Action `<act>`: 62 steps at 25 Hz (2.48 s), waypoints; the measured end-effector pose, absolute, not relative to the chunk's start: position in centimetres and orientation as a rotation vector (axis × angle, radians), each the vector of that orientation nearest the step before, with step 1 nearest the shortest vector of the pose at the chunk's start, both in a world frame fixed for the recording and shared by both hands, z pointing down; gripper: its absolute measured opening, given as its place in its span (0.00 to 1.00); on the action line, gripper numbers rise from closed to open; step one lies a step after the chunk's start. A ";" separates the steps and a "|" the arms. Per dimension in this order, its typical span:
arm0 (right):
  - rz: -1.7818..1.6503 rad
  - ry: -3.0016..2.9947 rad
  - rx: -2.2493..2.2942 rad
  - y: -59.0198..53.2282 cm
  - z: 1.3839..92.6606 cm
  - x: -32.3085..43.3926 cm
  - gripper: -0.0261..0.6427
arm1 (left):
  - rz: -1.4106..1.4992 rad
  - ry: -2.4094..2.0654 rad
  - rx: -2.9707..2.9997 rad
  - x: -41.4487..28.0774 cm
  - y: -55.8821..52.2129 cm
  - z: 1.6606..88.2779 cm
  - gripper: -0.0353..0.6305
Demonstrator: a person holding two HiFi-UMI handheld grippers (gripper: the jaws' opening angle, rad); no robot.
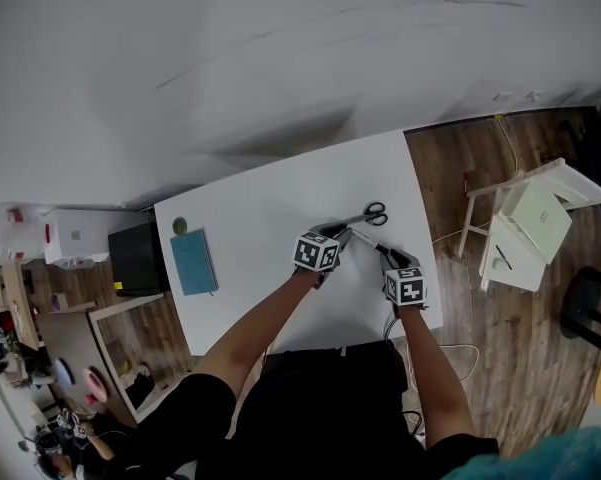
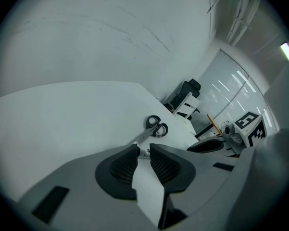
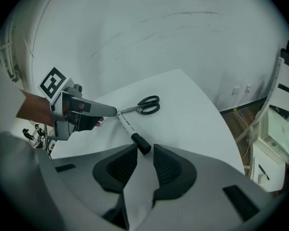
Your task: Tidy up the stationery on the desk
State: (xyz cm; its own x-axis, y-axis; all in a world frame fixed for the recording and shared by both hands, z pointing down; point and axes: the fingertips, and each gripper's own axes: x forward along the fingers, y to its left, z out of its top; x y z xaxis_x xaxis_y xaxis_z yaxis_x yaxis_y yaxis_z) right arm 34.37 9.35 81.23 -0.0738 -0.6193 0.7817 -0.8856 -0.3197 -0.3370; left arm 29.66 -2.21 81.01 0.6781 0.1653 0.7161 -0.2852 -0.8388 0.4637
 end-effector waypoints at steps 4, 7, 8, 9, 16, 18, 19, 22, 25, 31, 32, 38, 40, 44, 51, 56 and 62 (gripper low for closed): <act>1.356 -1.633 1.919 9.5 81.3 34.6 0.19 | 1.175 -0.018 2.396 29.4 -1.2 81.2 0.17; 1.369 -1.631 1.907 9.4 81.3 34.7 0.19 | 1.223 0.058 2.376 28.4 0.4 81.2 0.17; 1.372 -1.631 1.903 9.4 81.3 34.7 0.19 | 1.225 0.071 2.371 28.1 0.8 81.2 0.17; 1.373 -1.633 1.897 9.4 81.3 34.7 0.19 | 1.220 0.070 2.376 27.8 1.0 81.1 0.17; 1.376 -1.646 1.876 9.5 81.3 34.5 0.19 | 1.139 -0.048 2.430 29.1 -2.0 80.3 0.17; 1.383 -1.643 1.878 9.4 81.4 34.5 0.19 | 1.156 -0.026 2.422 29.3 -2.0 80.7 0.17; 1.388 -1.643 1.878 9.4 81.4 34.4 0.19 | 1.163 -0.015 2.414 29.3 -1.8 80.9 0.17; 1.394 -1.646 1.877 9.3 81.2 34.4 0.19 | 1.186 0.007 2.448 29.2 -1.4 81.2 0.19; 1.401 -1.653 1.872 9.3 81.3 34.5 0.19 | 1.226 0.035 2.515 29.0 -1.1 81.1 0.19; 1.418 -1.639 1.854 9.3 81.4 34.7 0.19 | 1.199 0.140 2.454 27.4 1.9 80.0 0.19; 1.421 -1.634 1.852 9.3 81.4 34.7 0.19 | 1.197 0.161 2.458 26.9 2.8 79.8 0.19; 1.416 -1.634 1.849 9.4 81.4 34.6 0.19 | 1.134 0.010 2.443 25.9 0.6 80.0 0.19; 1.412 -1.627 1.848 9.2 81.4 34.4 0.19 | 1.133 -0.016 2.440 26.5 -0.9 80.2 0.20; 1.408 -1.619 1.858 9.0 81.0 33.9 0.19 | 1.178 0.046 2.433 27.7 -1.5 81.0 0.23; 1.419 -1.595 1.898 9.0 80.9 34.7 0.19 | 1.207 0.081 2.413 27.9 -0.4 81.4 0.24; 1.416 -1.586 1.902 8.4 80.9 35.7 0.19 | 1.211 0.115 2.371 25.5 2.2 80.9 0.25; 1.366 -1.645 1.843 5.4 80.6 35.6 0.19 | 1.178 0.156 2.283 22.6 7.2 80.3 0.25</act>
State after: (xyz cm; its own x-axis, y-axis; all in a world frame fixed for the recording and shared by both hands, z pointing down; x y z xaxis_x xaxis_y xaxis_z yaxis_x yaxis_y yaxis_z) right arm 35.62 5.42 80.59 -0.1186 -0.5905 0.7982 -0.8934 -0.2874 -0.3453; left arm 22.59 7.20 80.34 0.6073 0.3453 0.7155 -0.1467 -0.8364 0.5282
